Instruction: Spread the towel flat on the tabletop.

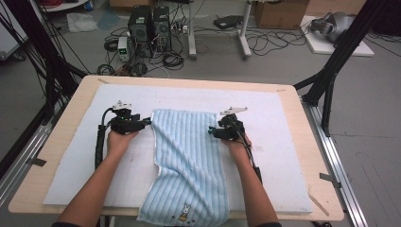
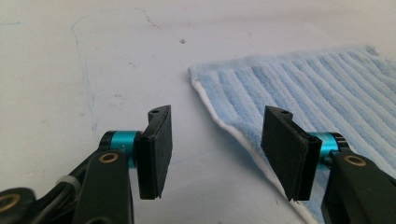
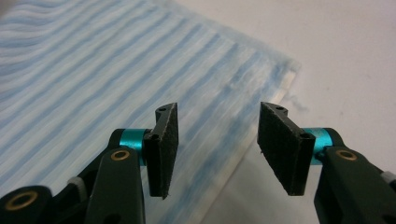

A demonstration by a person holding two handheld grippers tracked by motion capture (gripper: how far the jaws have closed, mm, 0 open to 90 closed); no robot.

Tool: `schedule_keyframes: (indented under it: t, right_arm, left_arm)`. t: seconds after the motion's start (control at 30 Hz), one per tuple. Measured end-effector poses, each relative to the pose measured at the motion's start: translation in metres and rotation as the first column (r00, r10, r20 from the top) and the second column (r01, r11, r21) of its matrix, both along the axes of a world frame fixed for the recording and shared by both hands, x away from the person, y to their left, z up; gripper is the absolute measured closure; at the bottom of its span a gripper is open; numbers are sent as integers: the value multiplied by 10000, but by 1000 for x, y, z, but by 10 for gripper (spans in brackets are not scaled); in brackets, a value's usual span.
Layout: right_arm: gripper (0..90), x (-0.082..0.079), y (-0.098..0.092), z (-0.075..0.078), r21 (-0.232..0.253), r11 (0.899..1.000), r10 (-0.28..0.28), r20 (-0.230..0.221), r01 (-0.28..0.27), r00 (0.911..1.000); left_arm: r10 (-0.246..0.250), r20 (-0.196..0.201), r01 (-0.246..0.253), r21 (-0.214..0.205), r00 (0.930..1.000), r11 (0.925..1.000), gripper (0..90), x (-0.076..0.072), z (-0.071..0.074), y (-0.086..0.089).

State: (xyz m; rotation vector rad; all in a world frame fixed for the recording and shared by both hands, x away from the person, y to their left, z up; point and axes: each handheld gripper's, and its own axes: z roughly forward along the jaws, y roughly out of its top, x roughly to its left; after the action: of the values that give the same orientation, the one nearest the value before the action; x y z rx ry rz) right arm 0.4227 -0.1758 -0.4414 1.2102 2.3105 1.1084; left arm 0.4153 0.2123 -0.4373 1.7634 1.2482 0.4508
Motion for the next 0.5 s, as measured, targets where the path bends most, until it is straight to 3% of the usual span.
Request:
schedule_keyframes:
  t: [0.2,0.27,0.3,0.33,0.4,0.5]
  right_arm:
    - [489,23,9,-6,2,9983,-577,-164,578,9982]
    - [603,25,12,-5,-292,9966,-775,-110,771,9969]
    - [741,26,12,-4,-472,9944,-946,-58,943,9955]
    - [815,27,12,-3,-422,9953,-881,-213,872,9959]
    - [858,31,12,-1,-635,9935,-970,-330,947,9947]
    - [863,36,11,2,-1138,9821,-1496,108,1498,9887]
  left_arm:
    - [-58,-57,58,33,10000,10000,435,-2,0,4]
    - [-88,-83,88,82,9999,9999,436,-3,0,3]
    - [-113,-69,114,137,9999,9998,439,-3,0,2]
    - [-112,-97,114,185,9999,9998,441,-4,0,2]
    - [-131,-148,134,206,9998,9997,443,-4,-1,0]
    - [-145,-209,149,208,9997,9997,446,-6,-2,-3]
